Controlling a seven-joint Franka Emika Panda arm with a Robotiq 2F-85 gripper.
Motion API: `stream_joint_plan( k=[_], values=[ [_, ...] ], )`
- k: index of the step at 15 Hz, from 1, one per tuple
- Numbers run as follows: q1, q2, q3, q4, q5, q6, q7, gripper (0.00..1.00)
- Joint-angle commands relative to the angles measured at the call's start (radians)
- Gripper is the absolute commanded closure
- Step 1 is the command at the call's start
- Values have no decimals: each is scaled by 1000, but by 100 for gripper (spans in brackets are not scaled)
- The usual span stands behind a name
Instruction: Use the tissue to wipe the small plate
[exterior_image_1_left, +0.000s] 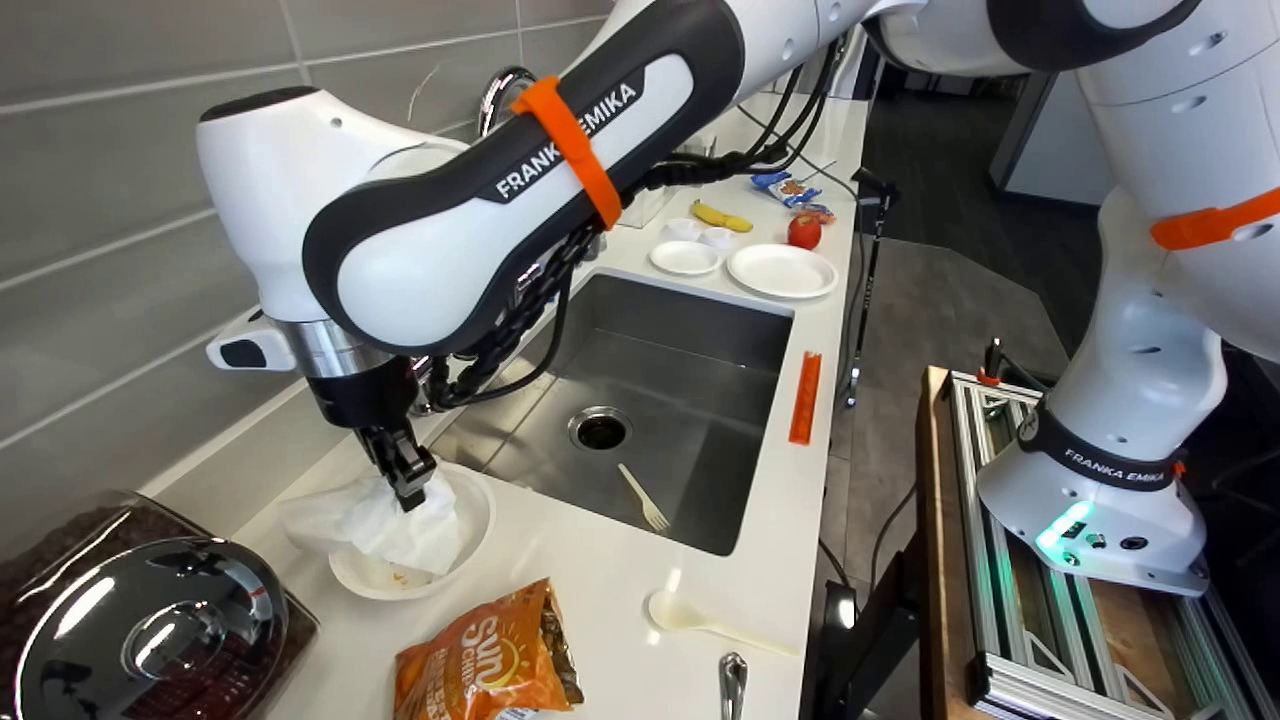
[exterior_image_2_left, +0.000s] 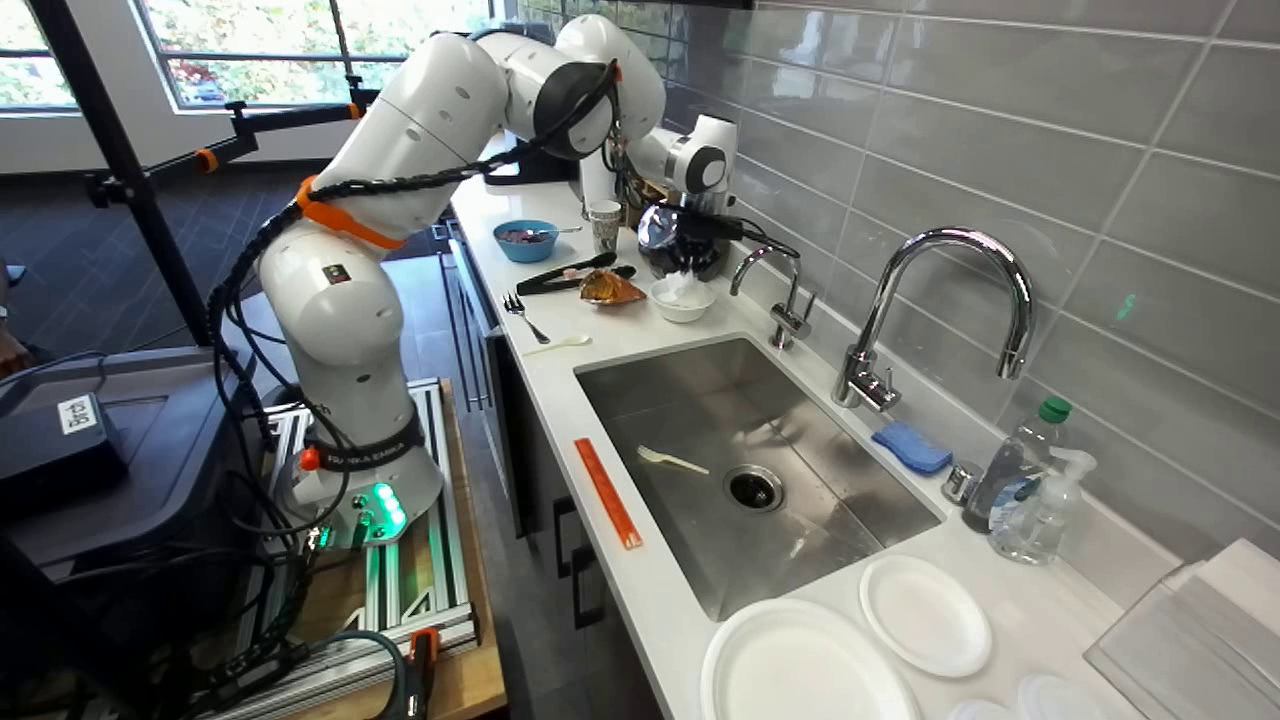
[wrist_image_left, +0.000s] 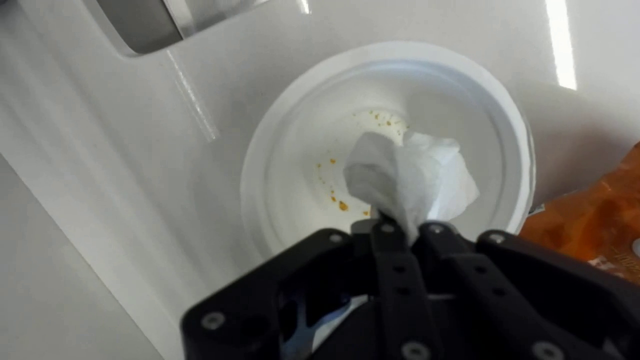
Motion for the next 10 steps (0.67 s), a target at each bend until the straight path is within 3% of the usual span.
stream_joint_plan(
  k=[1,10],
  values=[
    [15,0,-18,-15,-45,4,72,99],
    [-1,5,8,-53,-51,-60,63,99]
  ],
)
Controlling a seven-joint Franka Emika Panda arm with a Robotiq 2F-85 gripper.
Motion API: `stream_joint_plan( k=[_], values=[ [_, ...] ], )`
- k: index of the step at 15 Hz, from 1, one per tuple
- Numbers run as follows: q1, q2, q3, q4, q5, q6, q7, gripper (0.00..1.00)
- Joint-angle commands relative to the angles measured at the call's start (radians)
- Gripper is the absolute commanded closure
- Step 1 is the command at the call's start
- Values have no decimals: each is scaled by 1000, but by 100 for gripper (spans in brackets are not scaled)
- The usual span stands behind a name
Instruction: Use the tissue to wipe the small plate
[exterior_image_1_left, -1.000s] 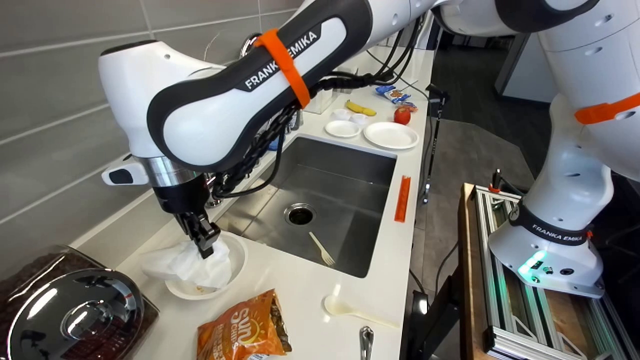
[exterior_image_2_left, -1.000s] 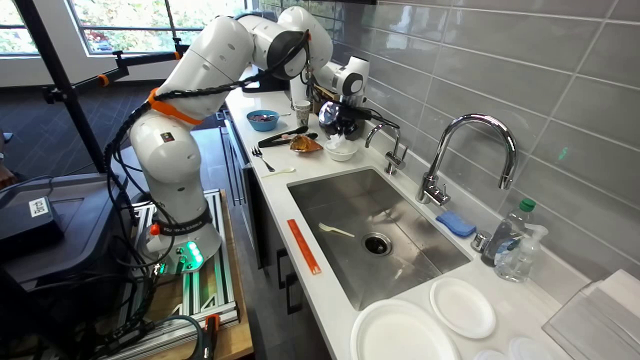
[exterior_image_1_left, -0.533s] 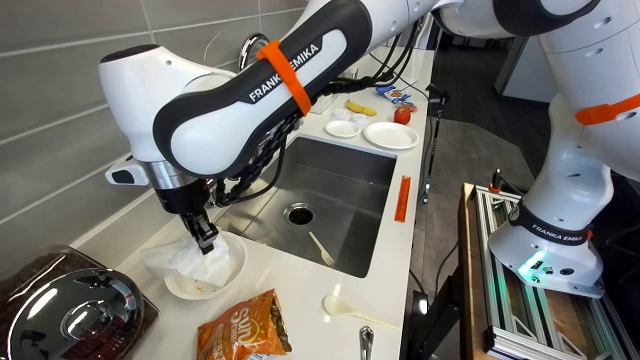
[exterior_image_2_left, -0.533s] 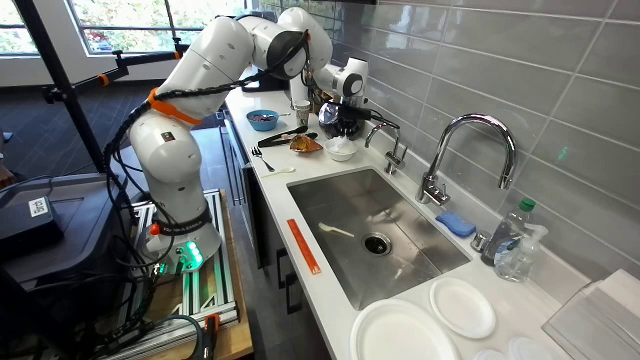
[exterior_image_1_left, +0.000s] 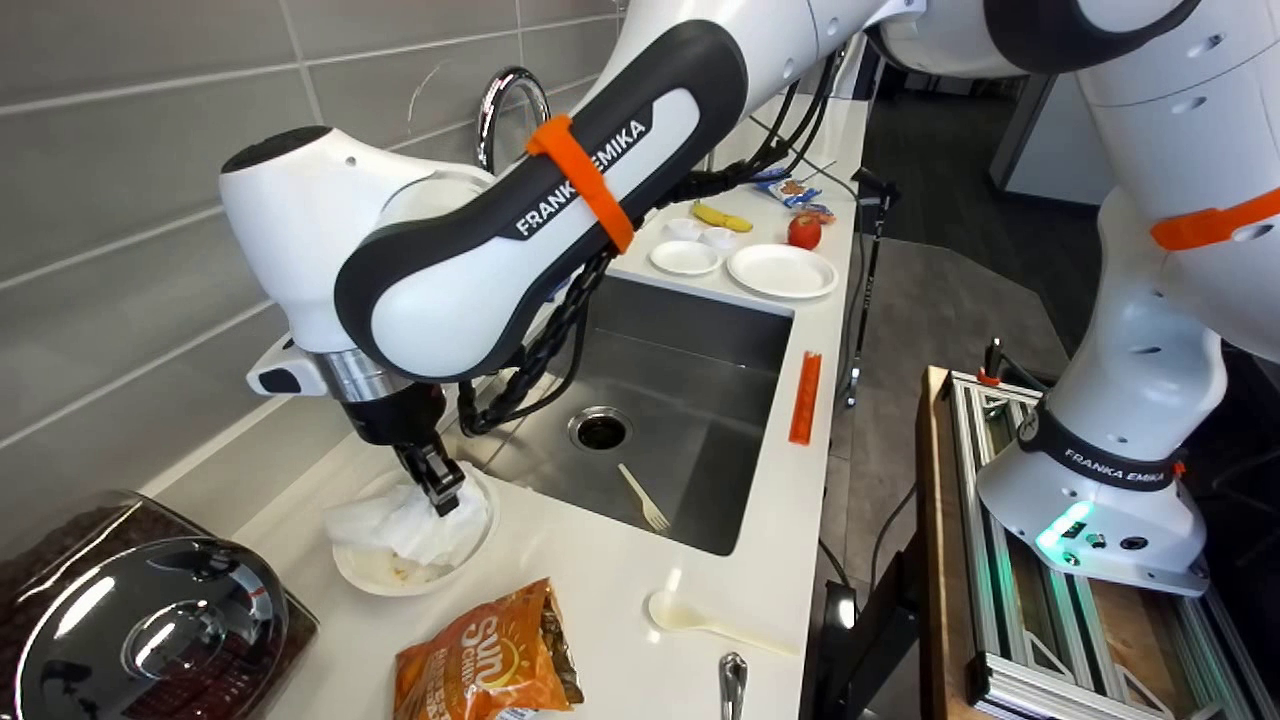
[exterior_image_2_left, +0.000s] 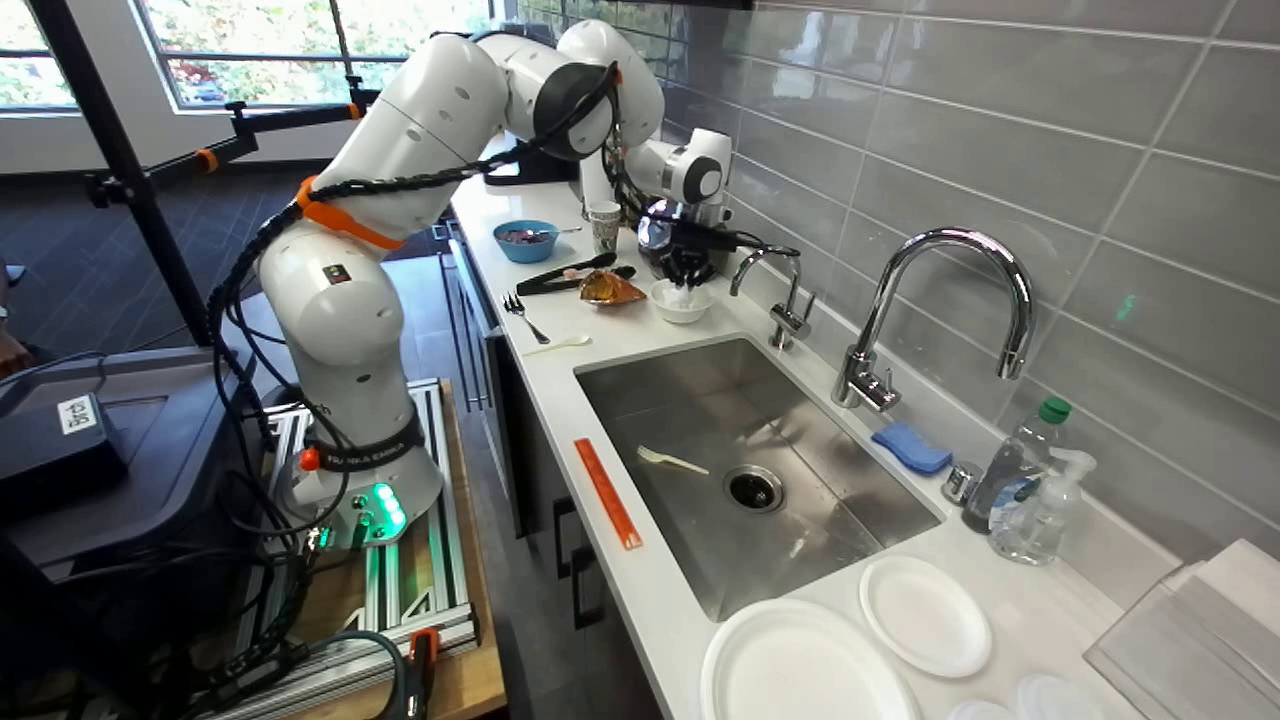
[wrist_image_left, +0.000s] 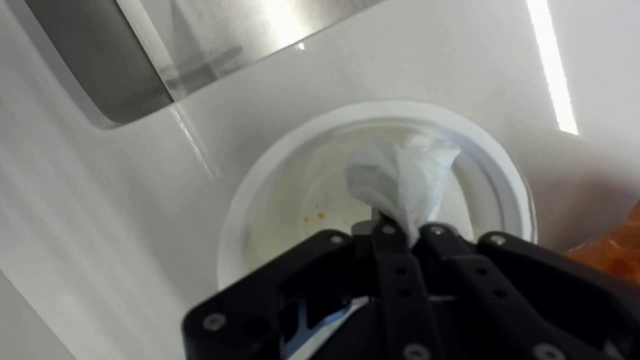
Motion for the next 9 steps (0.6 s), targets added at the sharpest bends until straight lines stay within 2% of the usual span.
stream_joint_plan(
  k=[1,5,9],
  values=[
    [-7,5,27,-4,-3,-42,-14,99],
    [-14,22,55,14,15,-38,-47,99],
    [-8,27,34,13,0,18,5,99]
  ],
)
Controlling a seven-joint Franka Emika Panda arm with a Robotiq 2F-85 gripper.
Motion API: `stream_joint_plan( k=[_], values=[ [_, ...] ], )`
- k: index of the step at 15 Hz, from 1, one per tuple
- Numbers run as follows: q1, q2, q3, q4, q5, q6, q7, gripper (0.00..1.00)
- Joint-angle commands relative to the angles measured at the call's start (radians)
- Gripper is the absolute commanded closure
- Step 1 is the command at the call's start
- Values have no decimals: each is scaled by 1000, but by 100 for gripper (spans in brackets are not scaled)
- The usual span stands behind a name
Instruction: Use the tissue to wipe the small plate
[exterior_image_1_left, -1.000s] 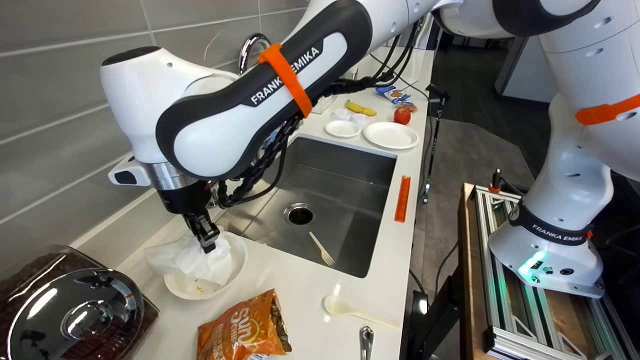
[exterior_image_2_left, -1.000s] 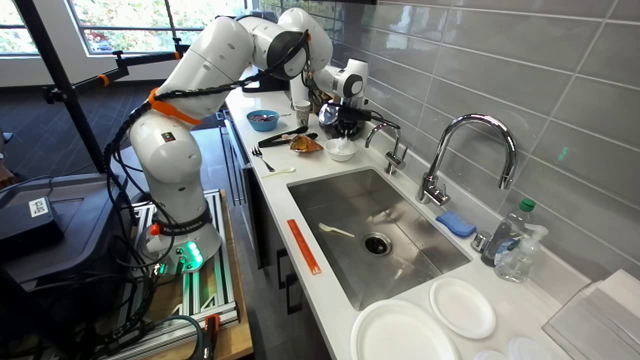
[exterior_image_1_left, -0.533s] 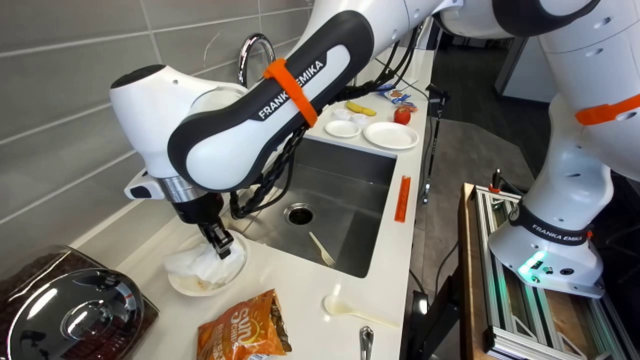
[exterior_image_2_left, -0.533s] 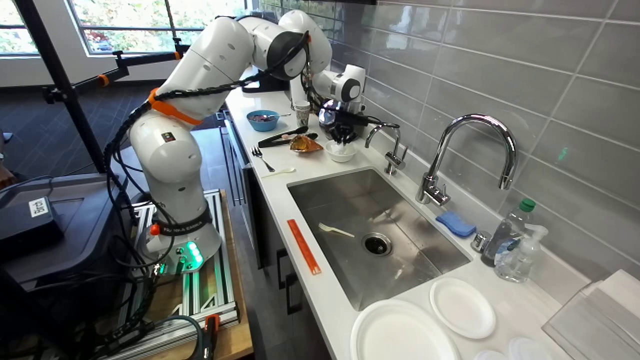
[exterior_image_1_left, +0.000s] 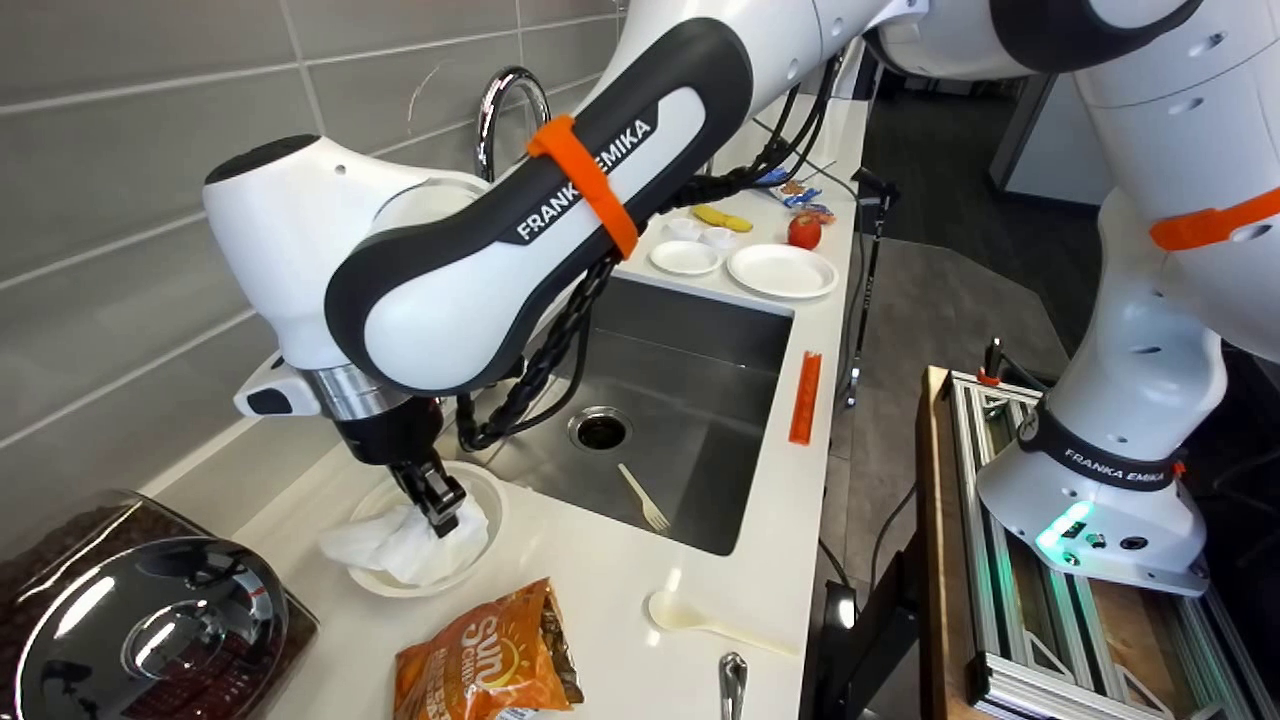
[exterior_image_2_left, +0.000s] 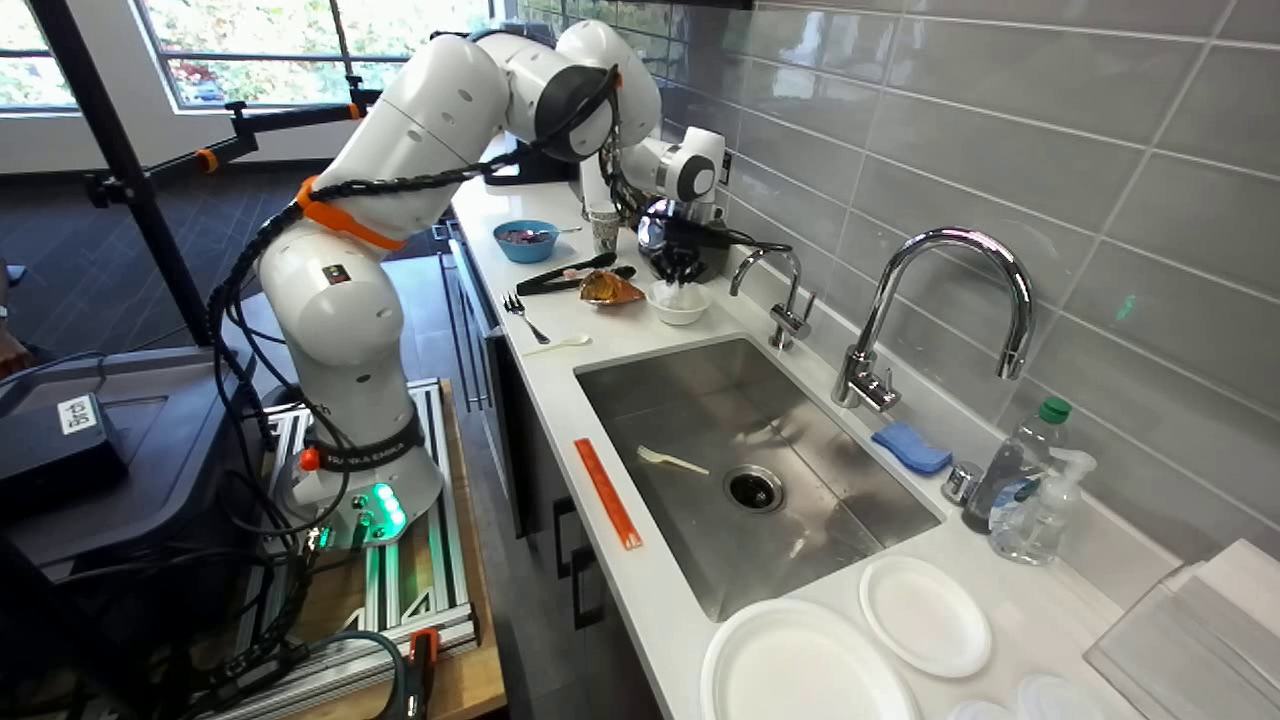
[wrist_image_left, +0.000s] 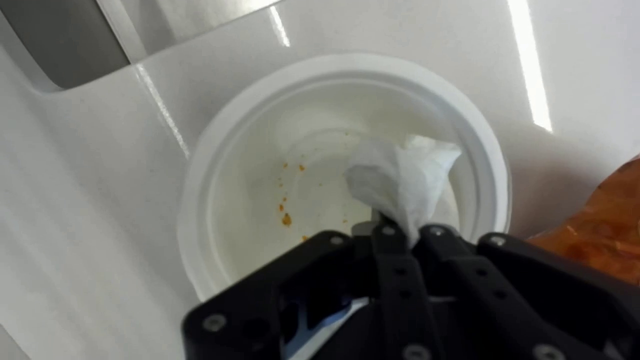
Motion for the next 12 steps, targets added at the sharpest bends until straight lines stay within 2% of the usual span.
stream_joint_plan(
  k=[1,4,8,12],
  values=[
    [-4,20,-10,8,-4,46,43,99],
    [0,9,-34,-9,-20,81,95,99],
    [14,-4,-62,-27,-51,65,159,99],
    [-3,2,-22,-19,-30,1,100,99]
  ],
)
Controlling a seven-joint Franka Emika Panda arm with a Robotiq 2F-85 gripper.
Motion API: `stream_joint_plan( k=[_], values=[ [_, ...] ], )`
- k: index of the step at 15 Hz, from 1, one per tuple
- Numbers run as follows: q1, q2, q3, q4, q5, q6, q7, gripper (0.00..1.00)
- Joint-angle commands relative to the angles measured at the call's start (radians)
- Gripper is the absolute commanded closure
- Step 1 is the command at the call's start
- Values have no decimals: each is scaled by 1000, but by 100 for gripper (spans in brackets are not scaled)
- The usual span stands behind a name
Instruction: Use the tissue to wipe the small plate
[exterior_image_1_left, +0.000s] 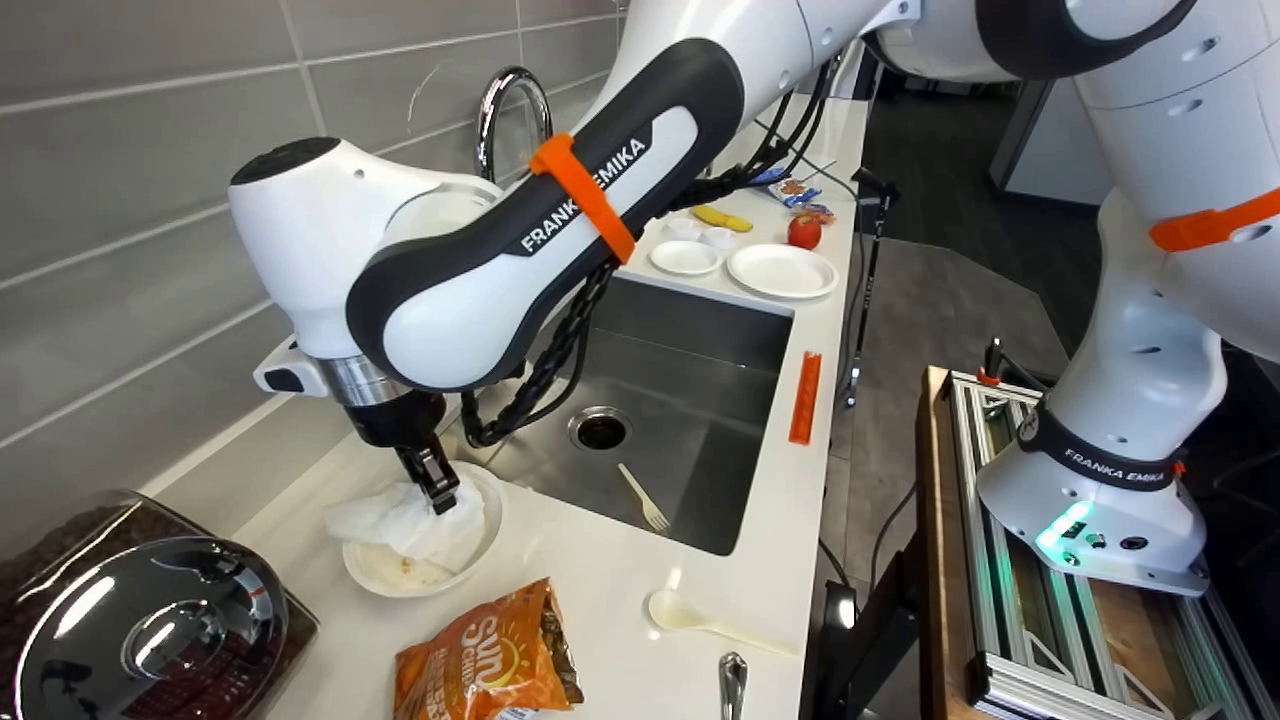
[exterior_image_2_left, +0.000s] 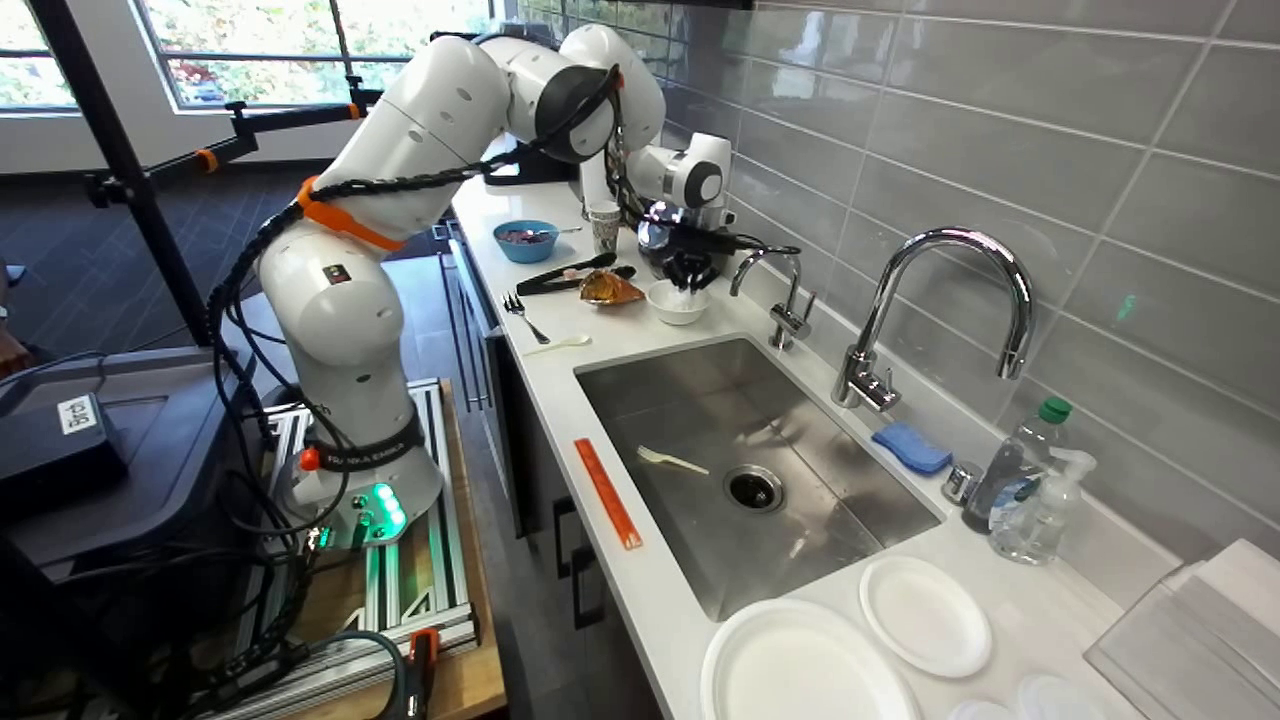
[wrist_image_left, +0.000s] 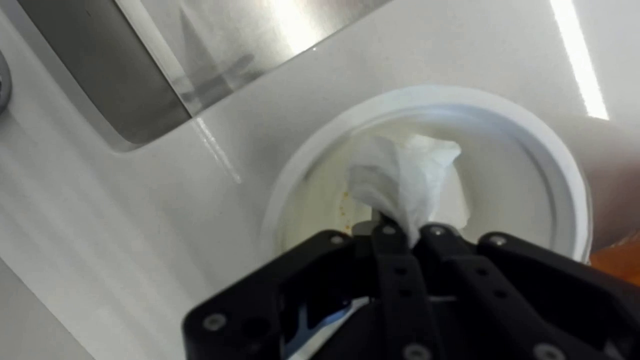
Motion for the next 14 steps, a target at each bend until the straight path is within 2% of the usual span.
stream_joint_plan(
  k=[1,5,10,13,14],
  values=[
    [-13,1,37,-8,7,-55,-36,99],
    [-18,15,66,13,17,-31,-78,99],
    [13,5,4,6,-46,35,15,99],
    [27,-1,-21,-1,-79,-7,52,99],
    [20,-2,-10,-3,-71,-32,34,99]
  ],
)
